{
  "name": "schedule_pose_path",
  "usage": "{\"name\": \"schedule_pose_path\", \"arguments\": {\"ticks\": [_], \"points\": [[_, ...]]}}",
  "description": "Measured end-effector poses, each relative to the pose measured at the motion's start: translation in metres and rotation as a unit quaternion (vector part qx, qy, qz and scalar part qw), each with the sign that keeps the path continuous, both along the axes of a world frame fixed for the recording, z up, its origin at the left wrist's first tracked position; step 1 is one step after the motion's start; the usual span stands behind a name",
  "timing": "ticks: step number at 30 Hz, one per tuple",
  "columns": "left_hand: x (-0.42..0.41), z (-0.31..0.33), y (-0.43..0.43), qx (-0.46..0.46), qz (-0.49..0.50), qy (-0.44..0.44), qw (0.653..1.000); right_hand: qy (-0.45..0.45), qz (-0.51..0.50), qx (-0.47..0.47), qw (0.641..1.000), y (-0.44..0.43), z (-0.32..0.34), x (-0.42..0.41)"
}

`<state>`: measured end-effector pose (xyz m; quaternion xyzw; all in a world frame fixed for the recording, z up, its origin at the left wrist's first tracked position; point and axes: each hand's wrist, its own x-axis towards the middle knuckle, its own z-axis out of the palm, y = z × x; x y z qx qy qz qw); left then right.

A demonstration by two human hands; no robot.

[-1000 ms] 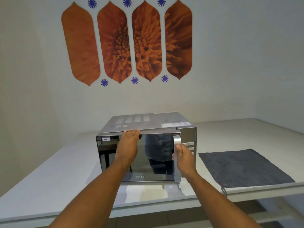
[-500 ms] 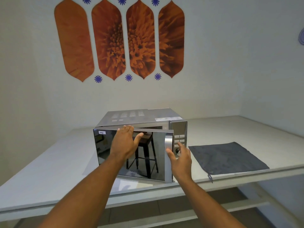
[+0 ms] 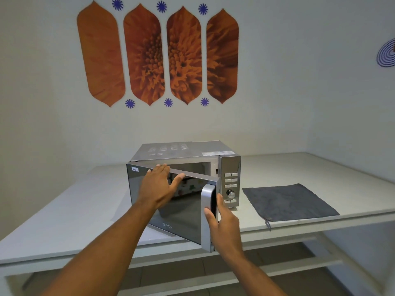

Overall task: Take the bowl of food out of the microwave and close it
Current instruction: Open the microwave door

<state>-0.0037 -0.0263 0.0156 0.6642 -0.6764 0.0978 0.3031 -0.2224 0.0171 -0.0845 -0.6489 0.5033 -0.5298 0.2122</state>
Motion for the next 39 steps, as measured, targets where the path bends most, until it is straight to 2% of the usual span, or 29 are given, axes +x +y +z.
{"name": "schedule_pose_path", "arguments": {"ticks": [13, 17, 20, 25, 30, 39], "points": [[0.024, 0.031, 0.055, 0.068, 0.017, 0.051, 0.996, 0.180, 0.016, -0.108, 0.978, 0.082, -0.029, 0.044], [0.039, 0.042, 0.063, 0.078, 0.009, 0.074, 0.994, 0.296, 0.006, -0.177, 0.939, 0.094, -0.034, 0.056], [0.047, 0.051, 0.072, 0.092, 0.027, 0.085, 0.992, 0.343, 0.012, -0.217, 0.914, 0.103, -0.032, 0.065], [0.060, 0.059, 0.085, 0.104, 0.069, 0.089, 0.988, 0.424, 0.048, -0.232, 0.874, 0.115, -0.027, 0.078], [0.070, 0.067, 0.097, 0.137, 0.096, 0.072, 0.983, 0.446, 0.069, -0.194, 0.871, 0.121, -0.026, 0.082], [0.085, 0.084, 0.105, 0.184, 0.131, 0.034, 0.973, 0.371, 0.133, -0.125, 0.910, 0.112, -0.010, 0.065]]}}
